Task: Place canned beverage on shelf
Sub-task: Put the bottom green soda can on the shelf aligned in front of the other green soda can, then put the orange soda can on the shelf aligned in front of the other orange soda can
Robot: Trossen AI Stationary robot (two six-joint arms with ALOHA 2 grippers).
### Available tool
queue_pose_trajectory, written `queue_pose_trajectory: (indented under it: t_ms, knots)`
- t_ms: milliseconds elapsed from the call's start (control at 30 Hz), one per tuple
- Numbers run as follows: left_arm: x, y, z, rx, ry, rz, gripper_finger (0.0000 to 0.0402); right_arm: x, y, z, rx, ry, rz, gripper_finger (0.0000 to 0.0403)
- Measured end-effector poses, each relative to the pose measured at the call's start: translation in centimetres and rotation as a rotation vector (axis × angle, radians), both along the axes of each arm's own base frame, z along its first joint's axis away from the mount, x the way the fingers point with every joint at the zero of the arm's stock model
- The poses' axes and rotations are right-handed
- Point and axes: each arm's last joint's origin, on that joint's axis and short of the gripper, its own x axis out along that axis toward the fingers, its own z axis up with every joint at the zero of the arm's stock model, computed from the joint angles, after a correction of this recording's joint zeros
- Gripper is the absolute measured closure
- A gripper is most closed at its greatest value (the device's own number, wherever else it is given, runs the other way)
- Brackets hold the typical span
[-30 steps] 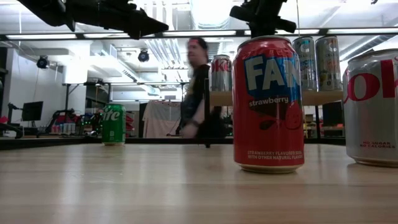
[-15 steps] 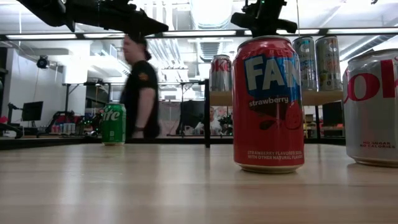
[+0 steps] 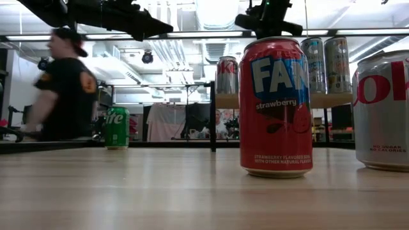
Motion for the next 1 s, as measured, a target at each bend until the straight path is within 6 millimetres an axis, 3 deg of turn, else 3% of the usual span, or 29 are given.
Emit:
queue_pose_trajectory:
  t_ms: [433,633,800,1000]
  knots:
    - [0.0,0.0,0.0,0.0,0.0,0.0,0.0402,0.4,-0.3,-0.2,-0.045,0.008,-0.021,0.0394]
    - [0.0,0.0,0.0,0.0,0.0,0.0,0.0402,0.5,0.4,0.8,-0.05,-0.029,0.002,0.0394]
    - [0.0,0.0,0.0,0.0,0.0,0.0,0.0402,0.8,2.4,1.8,-0.015,-0.068,0.102,0.0394]
    - [0.0,0.0,0.0,0.0,0.0,0.0,0.0402,0.7,6.6,1.6,0.117,-0.044,0.26,0.0394]
